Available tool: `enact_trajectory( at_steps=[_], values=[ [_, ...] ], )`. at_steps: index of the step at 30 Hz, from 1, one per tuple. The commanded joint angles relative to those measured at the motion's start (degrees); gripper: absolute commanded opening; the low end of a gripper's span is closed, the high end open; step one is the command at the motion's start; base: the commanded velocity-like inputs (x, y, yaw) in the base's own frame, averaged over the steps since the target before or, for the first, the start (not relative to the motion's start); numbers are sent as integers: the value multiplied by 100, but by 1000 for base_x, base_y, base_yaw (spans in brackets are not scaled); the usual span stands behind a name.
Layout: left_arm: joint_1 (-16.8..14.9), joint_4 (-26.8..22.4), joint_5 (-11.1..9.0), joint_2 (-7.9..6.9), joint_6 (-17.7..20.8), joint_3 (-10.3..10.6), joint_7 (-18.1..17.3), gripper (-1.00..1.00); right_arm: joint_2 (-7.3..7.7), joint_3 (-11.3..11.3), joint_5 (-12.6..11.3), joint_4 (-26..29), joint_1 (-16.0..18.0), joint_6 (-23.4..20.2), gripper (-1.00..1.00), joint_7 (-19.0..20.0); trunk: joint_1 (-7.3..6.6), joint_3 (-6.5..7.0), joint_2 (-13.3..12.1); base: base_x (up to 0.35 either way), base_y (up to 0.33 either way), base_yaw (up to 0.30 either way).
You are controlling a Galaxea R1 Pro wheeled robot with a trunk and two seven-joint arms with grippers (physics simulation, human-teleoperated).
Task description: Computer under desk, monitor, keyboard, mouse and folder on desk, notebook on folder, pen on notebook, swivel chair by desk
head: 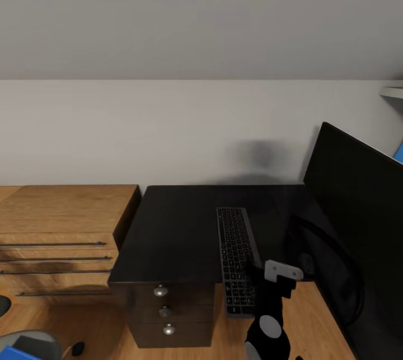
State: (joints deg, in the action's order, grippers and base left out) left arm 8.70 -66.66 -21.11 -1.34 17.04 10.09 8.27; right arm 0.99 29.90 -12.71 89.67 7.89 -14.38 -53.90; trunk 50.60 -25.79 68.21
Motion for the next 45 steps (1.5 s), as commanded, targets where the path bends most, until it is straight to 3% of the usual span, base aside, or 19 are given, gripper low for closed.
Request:
enact_trajectory(
  at_steps=[1,3,5,6,8,11,13,14,24,28,30,35,42,45],
  values=[
    [0,-6,-60,-4,19,19,58,100,10,-254,39,2,109,-114,100,-2,1,-5,4,6,0,0],
    [0,6,-60,-3,19,19,59,100,13,-546,67,-43,316,-257,100,99,1,-5,4,4,0,0],
    [0,17,-60,-6,6,19,56,100,60,-1103,87,-347,753,-569,100,643,1,-5,4,1,0,0],
    [0,18,-60,-4,-2,19,55,100,86,-1217,89,-422,806,-595,100,770,1,-5,4,0,0,0],
    [0,19,-60,-2,-39,19,53,100,181,-1570,89,-674,934,-646,100,1184,1,-5,4,0,0,0],
    [0,36,-60,1,-109,19,52,100,367,-2202,92,-1349,1171,-679,100,2105,1,-5,4,0,0,0],
    [0,61,-60,2,-124,19,52,100,427,-2414,97,-1633,1318,-683,100,2444,1,-5,4,0,0,0],
    [0,84,-54,2,-133,23,52,100,534,-2562,98,-1833,1456,-690,100,2678,1,-5,4,0,0,0],
    [-1,99,-51,3,-146,26,50,100,997,-2668,64,-2316,1601,-711,100,3146,1,-5,4,0,0,0],
    [0,100,-53,2,-147,28,45,100,1142,-2785,60,-2795,1781,-710,100,3561,1,-5,4,0,0,0],
    [0,100,-51,2,-148,28,50,100,1210,-2865,65,-3303,2000,-683,100,3904,1,-5,4,0,0,0],
    [-1,100,-54,2,-148,28,50,100,1280,-2889,81,-3680,2151,-644,100,4184,1,-5,4,0,0,0],
    [0,100,-58,5,-148,28,51,100,1291,-2892,92,-3768,2184,-632,100,4280,1,-5,4,0,0,0],
    [0,75,-65,5,-150,28,41,100,1290,-2887,90,-4361,2446,-633,100,4302,1,-5,4,0,0,0]
  ],
)
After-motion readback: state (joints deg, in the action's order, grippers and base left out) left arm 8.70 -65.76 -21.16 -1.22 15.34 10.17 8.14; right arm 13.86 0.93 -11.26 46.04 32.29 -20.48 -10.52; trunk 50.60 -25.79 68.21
